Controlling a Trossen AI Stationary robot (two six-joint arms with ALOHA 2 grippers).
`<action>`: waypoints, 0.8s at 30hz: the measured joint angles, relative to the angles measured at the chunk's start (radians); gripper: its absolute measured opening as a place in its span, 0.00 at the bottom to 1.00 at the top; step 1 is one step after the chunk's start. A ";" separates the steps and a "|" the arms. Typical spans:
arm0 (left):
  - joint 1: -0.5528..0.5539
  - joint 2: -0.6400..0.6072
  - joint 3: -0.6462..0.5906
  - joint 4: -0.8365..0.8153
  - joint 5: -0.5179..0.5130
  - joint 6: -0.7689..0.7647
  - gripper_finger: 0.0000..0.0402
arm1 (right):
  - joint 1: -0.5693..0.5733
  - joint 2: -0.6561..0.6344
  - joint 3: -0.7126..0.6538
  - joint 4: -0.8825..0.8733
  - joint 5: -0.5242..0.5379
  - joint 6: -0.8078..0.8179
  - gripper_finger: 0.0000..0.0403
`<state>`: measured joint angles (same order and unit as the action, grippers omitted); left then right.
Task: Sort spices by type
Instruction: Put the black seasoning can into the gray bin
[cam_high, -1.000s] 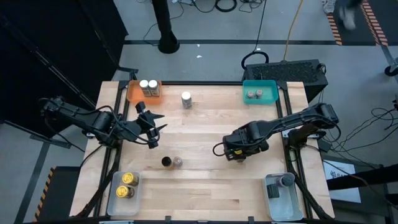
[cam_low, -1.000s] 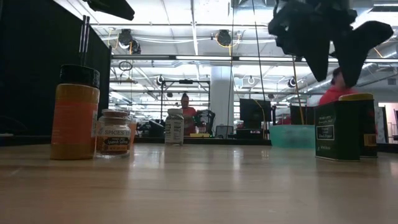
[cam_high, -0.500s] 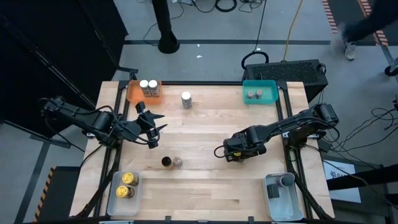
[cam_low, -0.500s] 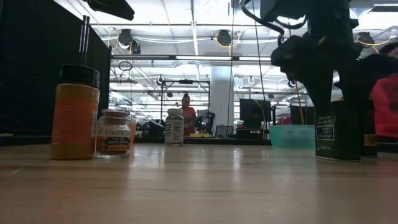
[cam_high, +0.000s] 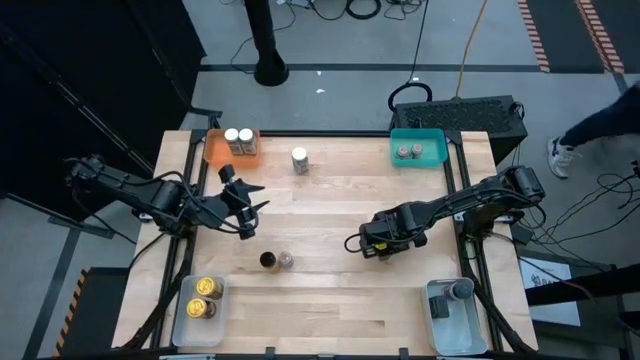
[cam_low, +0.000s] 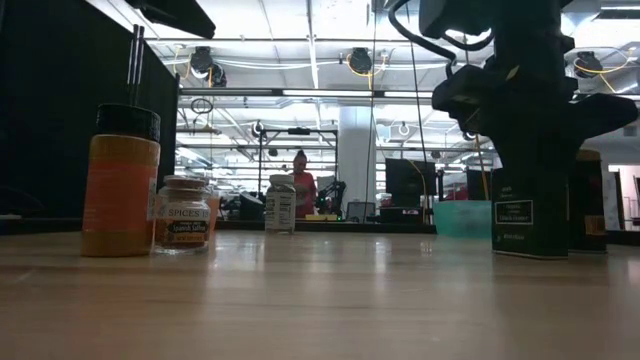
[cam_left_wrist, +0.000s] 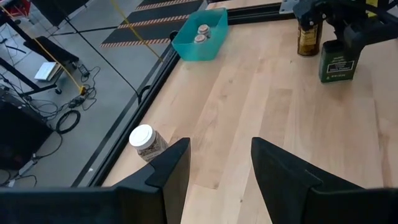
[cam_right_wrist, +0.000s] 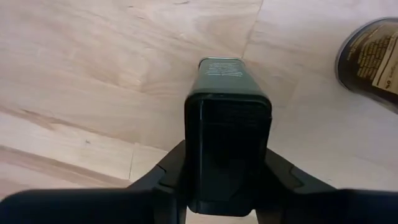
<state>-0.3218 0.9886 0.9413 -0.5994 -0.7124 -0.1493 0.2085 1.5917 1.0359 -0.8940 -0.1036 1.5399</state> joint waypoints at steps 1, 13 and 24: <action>0.000 0.000 0.000 0.000 0.000 0.000 0.44 | 0.000 0.000 0.000 0.000 0.000 -0.007 0.26; 0.000 0.000 0.000 0.013 -0.003 0.000 0.44 | 0.084 0.000 0.351 -0.243 0.010 -0.109 0.26; 0.000 0.000 0.000 0.017 -0.004 0.006 0.44 | 0.490 -0.001 0.543 -0.270 -0.012 0.265 0.26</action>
<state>-0.3218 0.9886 0.9413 -0.5827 -0.7162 -0.1436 0.6982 1.5909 1.5791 -1.1644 -0.1157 1.8047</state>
